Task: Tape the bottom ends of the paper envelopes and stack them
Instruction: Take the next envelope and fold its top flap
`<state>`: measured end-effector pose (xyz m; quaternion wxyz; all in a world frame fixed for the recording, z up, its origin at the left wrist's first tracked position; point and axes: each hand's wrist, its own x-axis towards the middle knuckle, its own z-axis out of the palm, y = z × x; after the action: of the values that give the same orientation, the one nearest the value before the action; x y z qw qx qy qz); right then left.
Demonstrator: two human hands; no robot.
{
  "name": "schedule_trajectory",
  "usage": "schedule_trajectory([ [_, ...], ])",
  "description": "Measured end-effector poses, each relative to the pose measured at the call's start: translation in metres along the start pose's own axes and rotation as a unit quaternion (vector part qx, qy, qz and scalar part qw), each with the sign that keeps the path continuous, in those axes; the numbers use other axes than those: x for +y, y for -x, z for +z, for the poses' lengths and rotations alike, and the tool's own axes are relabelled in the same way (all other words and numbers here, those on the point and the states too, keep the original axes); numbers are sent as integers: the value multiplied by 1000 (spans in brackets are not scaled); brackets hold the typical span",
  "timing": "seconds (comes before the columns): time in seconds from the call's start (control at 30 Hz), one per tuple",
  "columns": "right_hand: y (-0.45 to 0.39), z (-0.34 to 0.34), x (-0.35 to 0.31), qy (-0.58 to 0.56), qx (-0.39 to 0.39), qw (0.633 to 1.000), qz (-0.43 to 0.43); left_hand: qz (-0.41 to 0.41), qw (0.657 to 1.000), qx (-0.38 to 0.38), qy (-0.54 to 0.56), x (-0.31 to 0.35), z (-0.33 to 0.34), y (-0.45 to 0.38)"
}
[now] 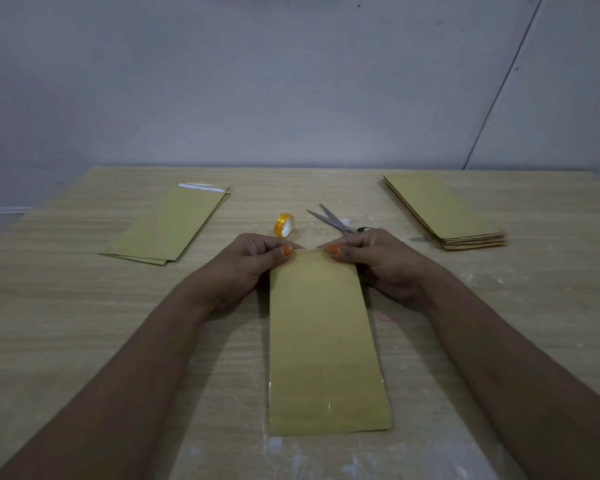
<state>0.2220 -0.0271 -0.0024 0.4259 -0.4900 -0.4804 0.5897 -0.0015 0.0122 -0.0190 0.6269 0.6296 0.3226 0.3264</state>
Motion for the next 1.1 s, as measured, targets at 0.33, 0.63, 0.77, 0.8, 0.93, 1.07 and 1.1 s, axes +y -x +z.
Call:
schedule_trajectory([
  [0.33,-4,8,6,30,125,990,-54,56,987,122,-92,-2,2,-4],
  [0.63,-4,12,4,3,127,989,-79,64,987,140,-36,1,-1,0],
  [0.77,-5,13,7,42,128,983,-127,65,989,126,-52,3,9,-2],
  [0.8,-6,13,8,47,126,982,-135,65,988,127,-59,3,12,-3],
  [0.93,-7,15,11,67,117,979,-152,72,984,143,-72,-1,15,-5],
  [1.07,-6,13,8,80,84,985,-129,92,978,161,-91,-3,10,-5],
  [1.1,-6,11,7,70,71,988,-119,91,978,159,-97,-2,10,-5],
])
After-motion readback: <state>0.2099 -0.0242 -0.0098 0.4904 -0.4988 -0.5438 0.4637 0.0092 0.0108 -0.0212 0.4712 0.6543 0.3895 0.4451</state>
